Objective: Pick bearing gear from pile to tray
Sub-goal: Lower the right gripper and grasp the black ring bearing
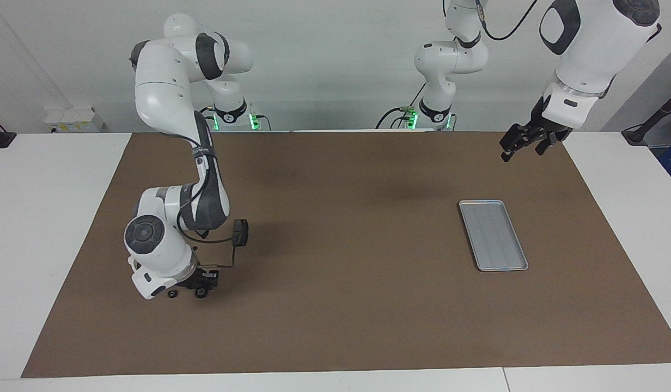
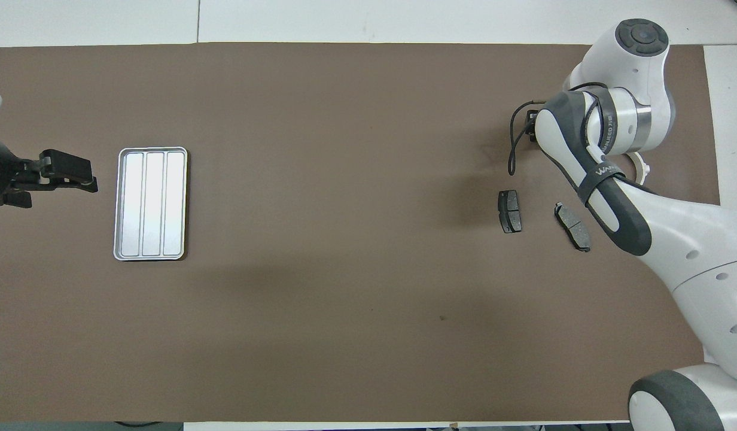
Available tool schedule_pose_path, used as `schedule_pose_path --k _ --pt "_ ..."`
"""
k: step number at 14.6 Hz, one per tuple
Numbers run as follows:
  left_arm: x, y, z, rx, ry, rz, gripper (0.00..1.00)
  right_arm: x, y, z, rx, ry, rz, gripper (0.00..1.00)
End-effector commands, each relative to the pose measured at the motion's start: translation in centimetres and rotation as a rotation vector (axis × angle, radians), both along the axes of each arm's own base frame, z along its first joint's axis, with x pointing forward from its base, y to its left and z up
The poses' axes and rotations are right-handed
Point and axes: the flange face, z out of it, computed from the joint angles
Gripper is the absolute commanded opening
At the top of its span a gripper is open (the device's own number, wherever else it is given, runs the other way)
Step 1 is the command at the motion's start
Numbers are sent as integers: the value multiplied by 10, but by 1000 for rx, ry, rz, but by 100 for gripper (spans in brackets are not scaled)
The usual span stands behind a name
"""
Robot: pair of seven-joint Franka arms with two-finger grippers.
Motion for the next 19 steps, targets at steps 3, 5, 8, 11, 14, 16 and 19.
schedule_pose_path --k 3,5,8,11,14,16,19 --pt "-8 2 1 10 -18 -7 100 8 -3 -3 2 -10 45 45" --pt "-8 2 1 10 -18 -7 100 8 -3 -4 1 -8 48 31" --pt "-8 2 1 10 -18 -7 100 8 -3 -3 1 -10 46 15" --pt "-8 2 1 10 -19 -7 100 7 -4 -4 -1 0 46 10" --pt "-8 2 1 10 -18 -7 100 7 -4 -4 -3 1 47 5" --pt "-8 2 1 10 -18 -7 100 6 -5 -2 -5 9 45 0" --pt "-8 2 1 10 -18 -7 100 7 4 24 -14 44 52 0"
